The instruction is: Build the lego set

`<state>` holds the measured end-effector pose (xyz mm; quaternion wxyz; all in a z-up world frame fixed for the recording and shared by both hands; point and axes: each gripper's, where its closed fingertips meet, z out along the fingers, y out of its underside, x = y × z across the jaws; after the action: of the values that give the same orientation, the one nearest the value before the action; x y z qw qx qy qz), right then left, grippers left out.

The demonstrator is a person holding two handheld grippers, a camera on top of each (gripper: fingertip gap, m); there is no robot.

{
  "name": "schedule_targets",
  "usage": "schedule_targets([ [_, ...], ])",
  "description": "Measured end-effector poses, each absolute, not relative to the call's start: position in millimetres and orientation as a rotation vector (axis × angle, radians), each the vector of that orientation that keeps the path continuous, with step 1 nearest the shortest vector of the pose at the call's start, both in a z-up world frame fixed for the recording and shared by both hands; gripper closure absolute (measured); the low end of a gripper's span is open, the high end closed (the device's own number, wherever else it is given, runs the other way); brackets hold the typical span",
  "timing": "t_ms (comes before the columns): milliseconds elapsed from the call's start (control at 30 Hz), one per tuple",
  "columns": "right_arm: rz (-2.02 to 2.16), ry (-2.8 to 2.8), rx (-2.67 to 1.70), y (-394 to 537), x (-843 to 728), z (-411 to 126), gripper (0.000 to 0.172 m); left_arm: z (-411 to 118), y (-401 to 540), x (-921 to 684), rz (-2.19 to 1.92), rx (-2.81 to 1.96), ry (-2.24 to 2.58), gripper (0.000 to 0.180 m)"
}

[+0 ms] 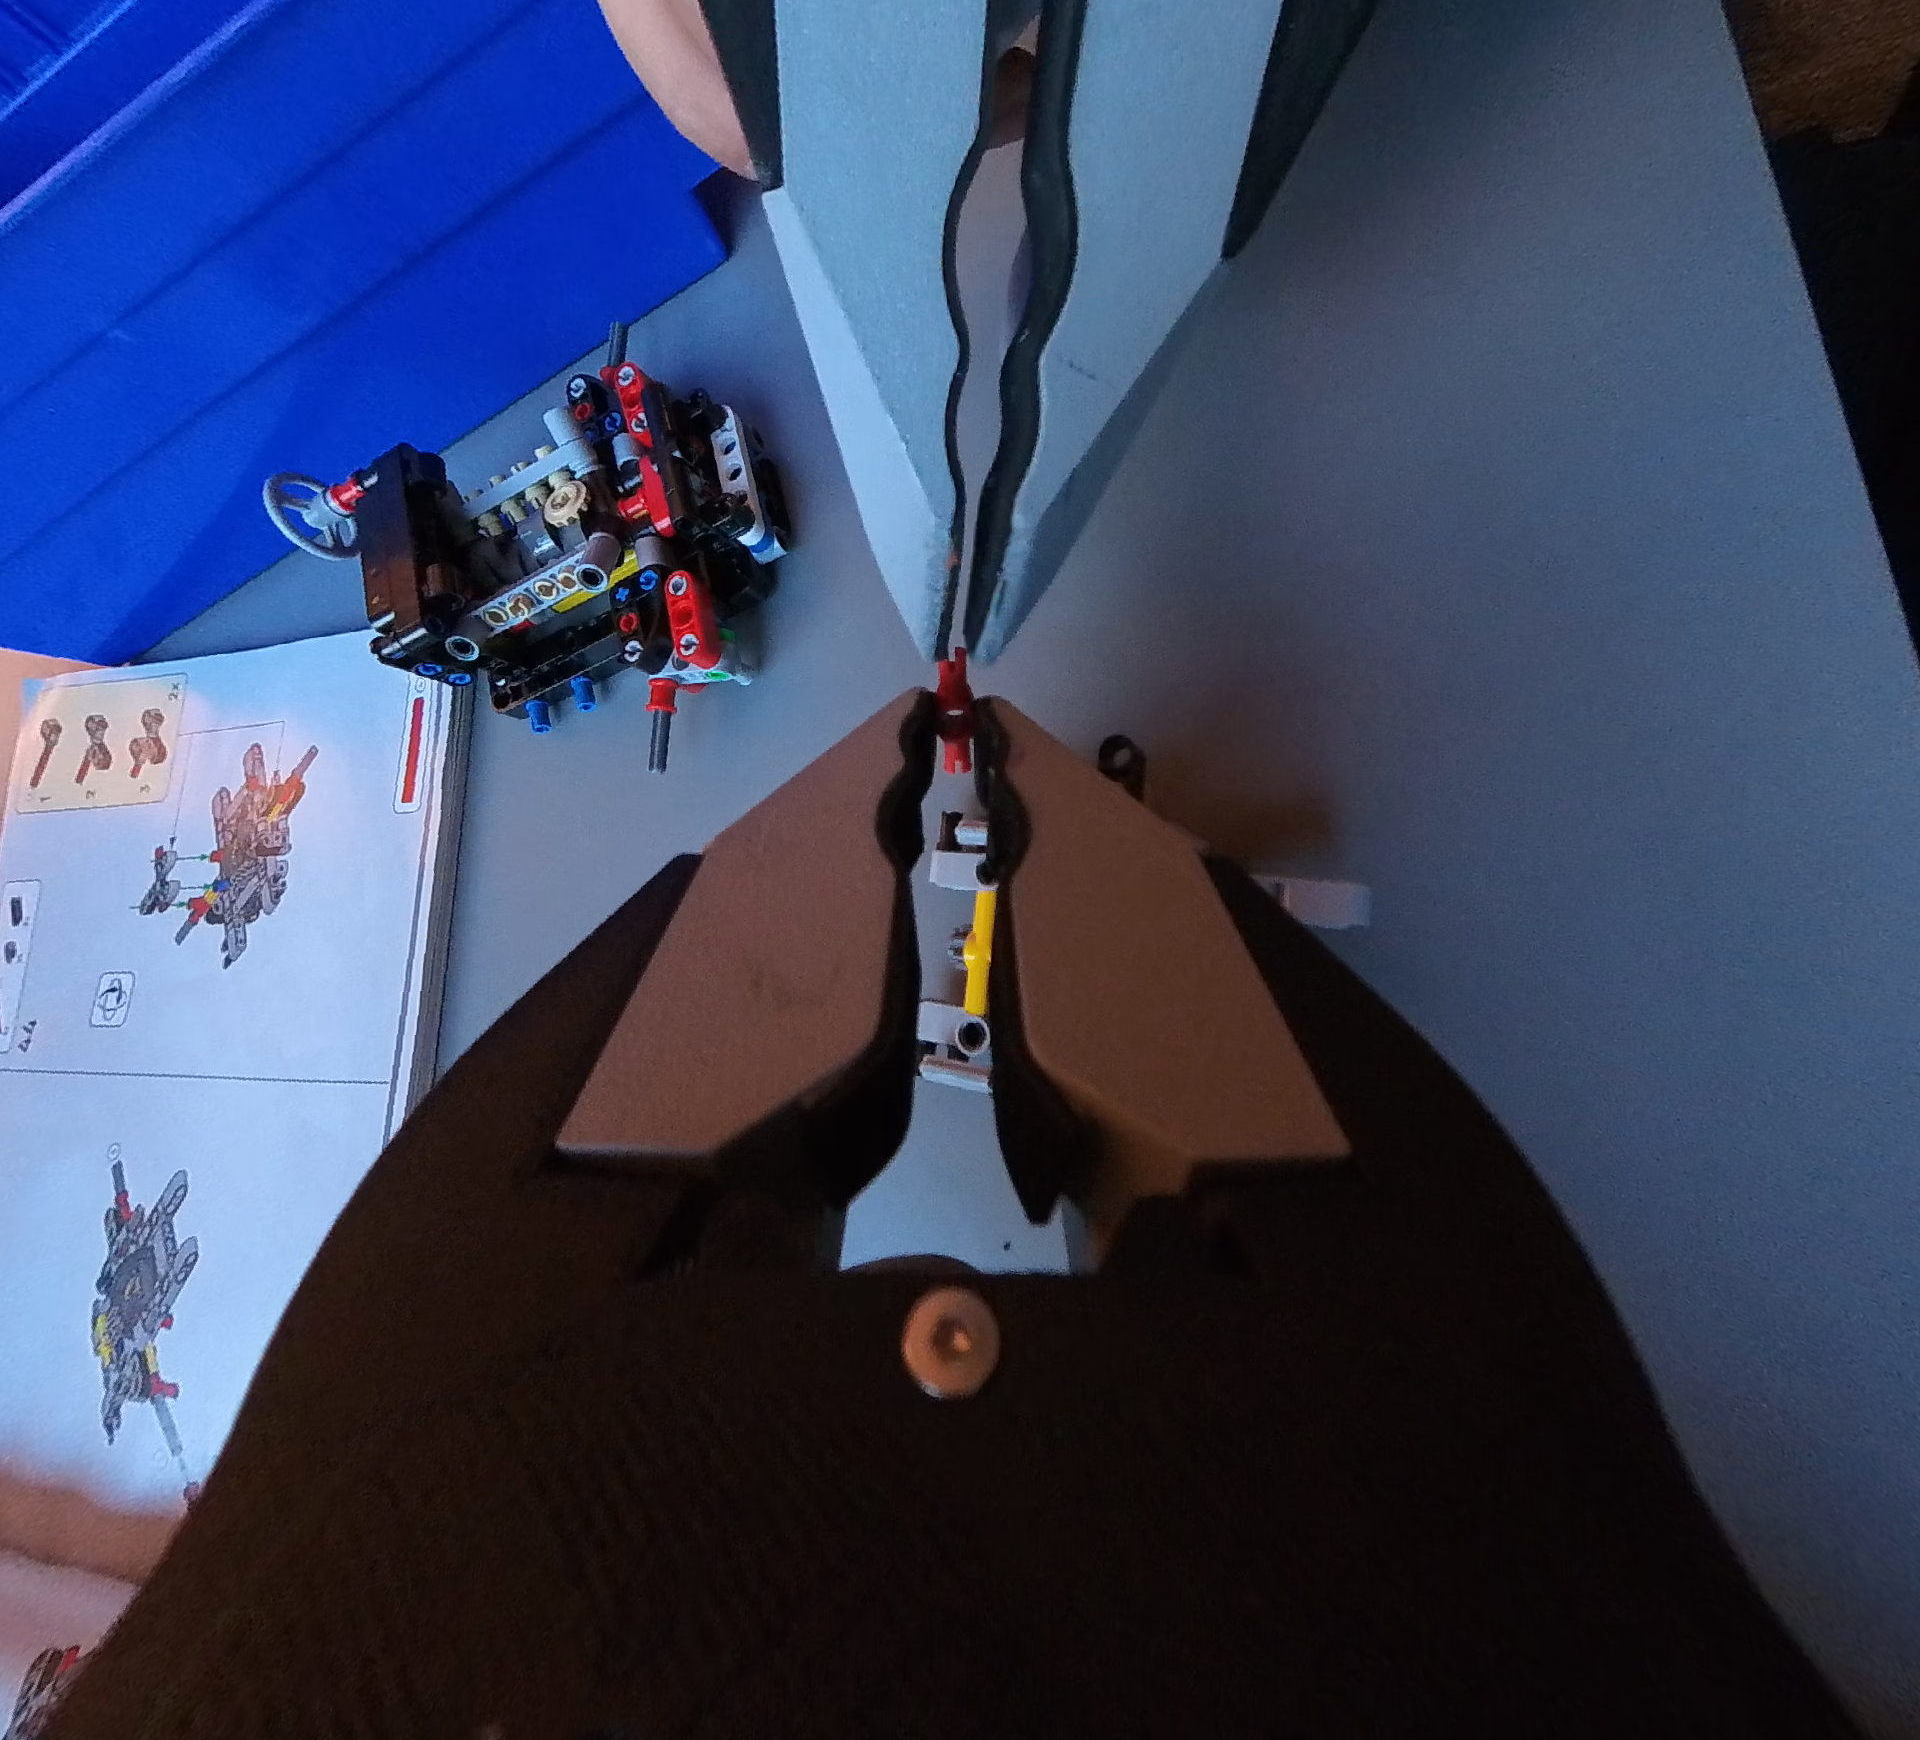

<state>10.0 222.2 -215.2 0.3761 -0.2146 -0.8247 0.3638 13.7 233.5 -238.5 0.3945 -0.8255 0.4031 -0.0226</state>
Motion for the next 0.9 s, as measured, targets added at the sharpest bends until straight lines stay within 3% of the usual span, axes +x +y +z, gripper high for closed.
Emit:
schedule_targets([
  [900, 0.934, -2.150, -0.600, 223.6, 10.0, -221.3, 0.172, -240.6, 234.1, 12.7, 0.017, -2.090, 1.057, 0.176],
])
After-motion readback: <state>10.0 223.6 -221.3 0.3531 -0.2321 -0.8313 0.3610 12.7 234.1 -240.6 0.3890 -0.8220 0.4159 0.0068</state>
